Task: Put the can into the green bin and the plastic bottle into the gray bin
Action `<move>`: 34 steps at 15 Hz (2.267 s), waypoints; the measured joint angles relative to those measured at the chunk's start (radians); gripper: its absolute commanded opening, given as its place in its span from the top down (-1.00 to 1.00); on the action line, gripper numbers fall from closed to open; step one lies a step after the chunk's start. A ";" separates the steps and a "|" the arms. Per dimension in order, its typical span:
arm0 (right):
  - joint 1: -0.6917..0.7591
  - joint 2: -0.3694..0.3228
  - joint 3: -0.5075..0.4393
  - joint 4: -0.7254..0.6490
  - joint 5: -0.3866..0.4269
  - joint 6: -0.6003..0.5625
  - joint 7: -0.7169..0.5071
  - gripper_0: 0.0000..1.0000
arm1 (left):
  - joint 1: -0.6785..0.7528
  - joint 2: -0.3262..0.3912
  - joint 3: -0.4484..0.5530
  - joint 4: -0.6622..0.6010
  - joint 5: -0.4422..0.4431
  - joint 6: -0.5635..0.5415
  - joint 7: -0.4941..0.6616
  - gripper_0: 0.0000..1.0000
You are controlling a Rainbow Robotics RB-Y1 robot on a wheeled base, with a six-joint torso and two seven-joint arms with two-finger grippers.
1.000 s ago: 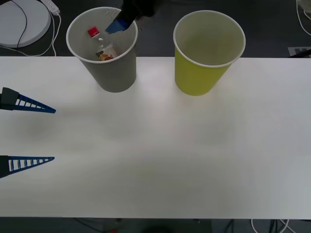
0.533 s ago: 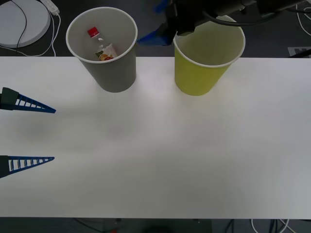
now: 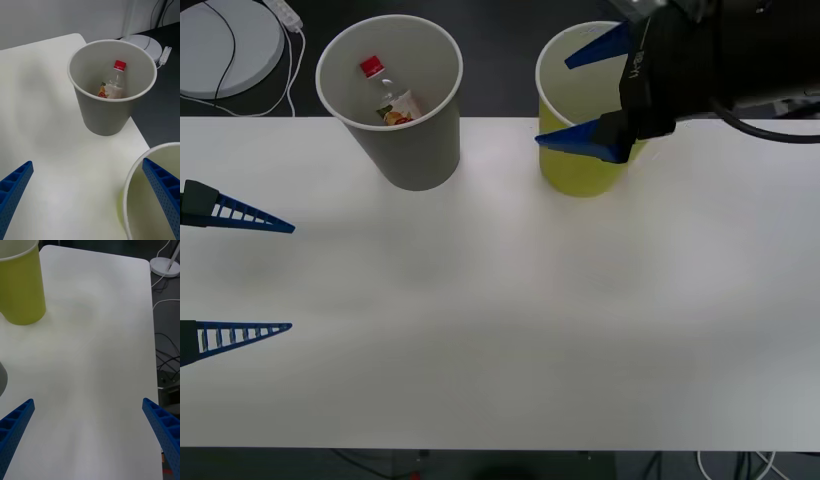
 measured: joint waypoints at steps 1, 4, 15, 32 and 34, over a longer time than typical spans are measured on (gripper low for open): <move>0.064 -0.017 -0.048 -0.043 -0.003 0.000 0.013 -1.00 | 0.000 0.000 0.000 0.000 0.000 0.000 0.000 -1.00; 0.249 -0.043 -0.178 -0.122 -0.032 -0.001 0.118 -1.00 | 0.000 0.000 0.000 0.000 0.000 0.000 0.000 -1.00; 0.746 -0.073 -0.490 -0.127 -0.289 -0.033 0.611 -1.00 | 0.000 0.000 0.000 0.000 0.000 0.000 0.000 -1.00; 0.972 -0.040 -0.718 0.025 -0.478 -0.310 0.920 -1.00 | 0.000 0.000 0.000 0.000 0.000 0.000 0.000 -1.00; 0.975 -0.036 -0.723 0.030 -0.477 -0.320 0.922 -1.00 | 0.000 0.000 0.000 0.000 0.000 0.000 0.000 -1.00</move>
